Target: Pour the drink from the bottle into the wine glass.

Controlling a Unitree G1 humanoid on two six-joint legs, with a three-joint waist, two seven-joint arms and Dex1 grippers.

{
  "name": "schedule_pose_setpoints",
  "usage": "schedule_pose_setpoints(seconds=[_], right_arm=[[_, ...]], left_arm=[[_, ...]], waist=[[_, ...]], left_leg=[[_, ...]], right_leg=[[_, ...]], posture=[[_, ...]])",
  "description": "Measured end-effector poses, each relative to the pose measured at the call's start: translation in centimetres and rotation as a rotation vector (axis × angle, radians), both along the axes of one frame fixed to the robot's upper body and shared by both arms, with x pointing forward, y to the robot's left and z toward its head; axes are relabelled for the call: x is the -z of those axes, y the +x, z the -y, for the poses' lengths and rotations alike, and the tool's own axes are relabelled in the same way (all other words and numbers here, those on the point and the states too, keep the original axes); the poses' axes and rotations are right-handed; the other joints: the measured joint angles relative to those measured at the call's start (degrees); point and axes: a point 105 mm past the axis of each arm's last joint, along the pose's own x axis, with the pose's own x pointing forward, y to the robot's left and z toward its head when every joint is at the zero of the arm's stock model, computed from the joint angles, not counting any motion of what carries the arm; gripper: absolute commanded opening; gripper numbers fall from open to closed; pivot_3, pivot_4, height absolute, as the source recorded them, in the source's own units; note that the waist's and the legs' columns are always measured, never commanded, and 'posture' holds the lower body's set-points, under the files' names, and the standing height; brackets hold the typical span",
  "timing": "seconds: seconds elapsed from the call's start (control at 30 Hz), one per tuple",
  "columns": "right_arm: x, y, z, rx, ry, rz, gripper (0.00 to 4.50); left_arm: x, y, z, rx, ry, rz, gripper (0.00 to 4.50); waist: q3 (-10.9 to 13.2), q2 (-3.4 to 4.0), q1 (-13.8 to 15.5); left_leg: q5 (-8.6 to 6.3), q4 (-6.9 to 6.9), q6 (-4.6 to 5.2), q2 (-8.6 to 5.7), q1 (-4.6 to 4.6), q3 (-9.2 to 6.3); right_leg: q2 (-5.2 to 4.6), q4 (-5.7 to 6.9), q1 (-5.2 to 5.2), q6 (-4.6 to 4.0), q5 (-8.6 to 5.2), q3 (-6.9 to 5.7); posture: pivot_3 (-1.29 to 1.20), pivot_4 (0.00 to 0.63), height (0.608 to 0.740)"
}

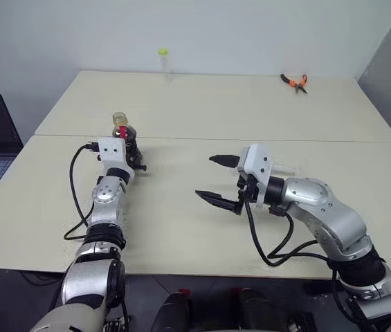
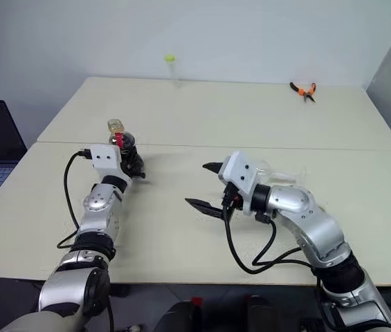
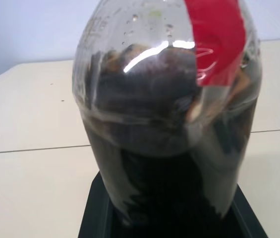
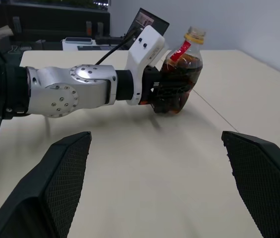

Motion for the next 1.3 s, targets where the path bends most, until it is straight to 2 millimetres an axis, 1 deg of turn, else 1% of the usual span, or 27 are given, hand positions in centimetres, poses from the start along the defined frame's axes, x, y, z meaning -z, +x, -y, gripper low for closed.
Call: schedule_pose_setpoints(seconds=[0.03,0.07,0.1,0.13,0.2,0.33,0.4,0.43,0.5,0.57,0.63,0.73,0.87,0.9,0.97,1.0,1.07,1.17,1.23,1.3], right_arm=[[0.0,0.0,0.0,0.0,-0.002,0.003,4.5],[0.1,0.1,0.0,-0.001,-0.005,0.007,4.5],[0.1,0.0,-0.1,-0.002,-0.009,0.009,4.5],[0.1,0.0,-0.1,-0.004,-0.012,0.01,4.5],[0.2,0.0,-0.1,-0.003,-0.02,0.015,4.5],[0.3,-0.1,-0.1,-0.006,-0.018,0.009,4.5],[0.4,-0.2,-0.2,-0.012,-0.016,0.005,4.5],[0.4,-0.3,-0.2,-0.014,-0.016,0.003,4.5],[0.4,-0.5,-0.2,-0.023,-0.016,0.002,4.5],[0.4,-0.7,-0.2,-0.028,-0.018,-0.001,4.5],[0.4,-1.0,0.1,-0.025,-0.02,0.004,4.5],[0.5,-1.3,1.0,0.002,-0.018,-0.004,4.5],[0.9,-1.6,2.5,0.06,-0.016,-0.014,4.5],[1.1,-1.6,3.0,0.085,-0.016,-0.018,4.5],[1.7,-1.0,4.6,0.188,-0.03,-0.007,4.5],[2.1,-0.5,6.0,0.27,-0.05,0.01,4.5],[2.2,0.2,7.2,0.353,-0.078,0.055,4.5],[1.8,1.5,8.9,0.487,-0.186,0.232,4.5],[2.6,2.4,10.1,0.554,-0.333,0.346,4.5],[3.8,3.0,10.8,0.579,-0.451,0.405,4.5]], left_arm=[[0.2,0.0,-0.2,-0.013,-0.004,-0.002,0.76],[0.2,0.0,-0.3,-0.02,-0.002,-0.001,1.32],[0.3,0.0,-0.4,-0.025,-0.002,0.0,1.47],[0.3,-0.1,-0.6,-0.03,-0.003,0.005,1.75],[0.4,-0.1,-0.9,-0.042,-0.011,0.004,2.44],[1.5,-0.6,-1.0,-0.045,-0.015,-0.019,3.76],[2.3,-1.1,-1.0,-0.038,-0.017,-0.027,4.41],[2.8,-1.4,-0.9,-0.036,-0.019,-0.034,4.48],[3.3,-2.1,-1.0,-0.035,-0.016,-0.035,4.48],[3.1,-2.5,-1.1,-0.032,-0.008,-0.027,4.48],[3.1,-3.4,-1.2,-0.01,0.011,-0.023,4.48],[3.9,-5.3,-1.1,0.024,0.033,-0.061,4.48],[4.1,-7.6,0.3,0.107,0.058,-0.107,4.48],[4.2,-8.3,0.7,0.134,0.065,-0.12,4.48],[4.7,-10.1,2.1,0.216,0.097,-0.168,4.48],[5.1,-11.0,3.1,0.268,0.108,-0.203,4.48],[5.0,-11.7,4.4,0.344,0.116,-0.225,4.48],[3.6,-12.0,7.4,0.518,0.107,-0.221,4.48],[1.7,-12.0,9.4,0.662,0.125,-0.193,4.48],[0.0,-11.9,10.6,0.768,0.159,-0.169,4.48]], waist=[[0.0,0.0,0.0],[0.0,-0.01,-0.1],[0.0,-0.01,-0.1],[0.0,-0.01,-0.3],[0.0,-0.01,-0.5],[0.0,-0.01,-0.7],[0.0,-0.01,-0.7],[0.0,-0.01,-0.7],[0.0,-0.01,-0.7],[0.0,-0.01,-0.7],[0.0,-0.01,-0.8],[0.0,-0.01,-0.7],[0.0,-0.02,-0.7],[0.0,-0.03,-0.7],[0.0,-0.03,-0.7],[0.0,-0.02,-0.6],[0.0,-0.02,-0.5],[0.0,-0.02,-0.5],[0.0,-0.02,-0.5],[0.0,-0.02,-0.6]], left_leg=[[0.0,0.0,0.0,0.0,0.0,0.0],[0.0,0.0,0.0,0.0,0.01,-0.01],[0.0,-0.01,0.0,0.0,0.02,-0.01],[0.0,-0.01,0.0,0.01,0.03,-0.01],[-0.01,-0.01,0.02,0.01,0.05,-0.02],[-0.01,-0.02,0.01,0.03,0.05,-0.03],[0.0,-0.02,0.0,0.03,0.05,-0.02],[-0.01,-0.02,0.01,0.03,0.04,-0.03],[-0.01,-0.03,0.01,0.05,0.04,-0.04],[-0.01,-0.04,0.02,0.05,0.04,-0.07],[-0.01,-0.05,0.01,0.04,0.04,-0.04],[-0.02,-0.05,0.03,0.03,0.03,-0.05],[-0.05,-0.04,0.07,0.03,0.04,-0.08],[-0.05,-0.04,0.07,0.03,0.07,-0.07],[-0.05,-0.06,0.07,0.02,0.07,-0.05],[-0.05,-0.06,0.07,0.01,0.07,-0.05],[-0.05,-0.05,0.07,0.02,0.1,-0.09],[-0.05,-0.06,0.07,0.03,0.14,0.0],[-0.01,-0.06,0.0,0.04,0.14,0.06],[-0.01,-0.07,-0.01,0.07,0.16,0.12]], right_leg=[[0.0,0.01,-0.01,0.0,0.0,0.0],[0.0,0.03,-0.01,0.0,0.0,0.0],[0.0,0.04,-0.01,0.0,0.0,0.0],[0.0,0.07,-0.01,0.0,0.0,0.0],[0.0,0.1,-0.01,0.0,0.0,0.01],[0.0,0.1,-0.02,0.0,0.0,0.0],[-0.03,0.09,-0.02,0.0,0.0,0.03],[-0.12,0.09,-0.03,0.0,0.0,0.02],[-0.19,0.1,-0.04,-0.01,0.0,0.02],[-0.19,0.1,-0.04,-0.01,0.0,0.0],[-0.22,0.09,-0.04,-0.01,0.0,0.04],[-0.25,0.07,-0.04,-0.01,0.0,0.04],[-0.29,0.06,0.02,-0.01,0.0,0.04],[-0.29,0.04,0.06,-0.01,0.0,0.05],[-0.31,-0.01,0.08,-0.01,0.0,0.09],[-0.32,0.0,0.08,-0.01,0.0,0.09],[-0.3,0.03,0.12,-0.01,-0.01,0.05],[-0.2,0.08,0.12,0.0,-0.02,0.01],[0.01,0.06,0.11,0.0,-0.02,0.05],[0.06,0.05,0.1,0.0,-0.02,0.09]], posture=[[0.0,0.15,0.74],[0.0,0.15,0.74],[0.0,0.15,0.74],[0.0,0.15,0.74],[0.0,0.15,0.74],[0.0,0.15,0.74],[0.0,0.15,0.74],[0.0,0.15,0.74],[0.0,0.15,0.74],[0.0,0.15,0.74],[0.0,0.15,0.74],[0.0,0.15,0.74],[0.0,0.15,0.74],[0.0,0.15,0.74],[0.0,0.15,0.74],[0.0,0.15,0.74],[0.0,0.15,0.74],[0.0,0.15,0.74],[0.0,0.15,0.74],[0.0,0.15,0.74]])
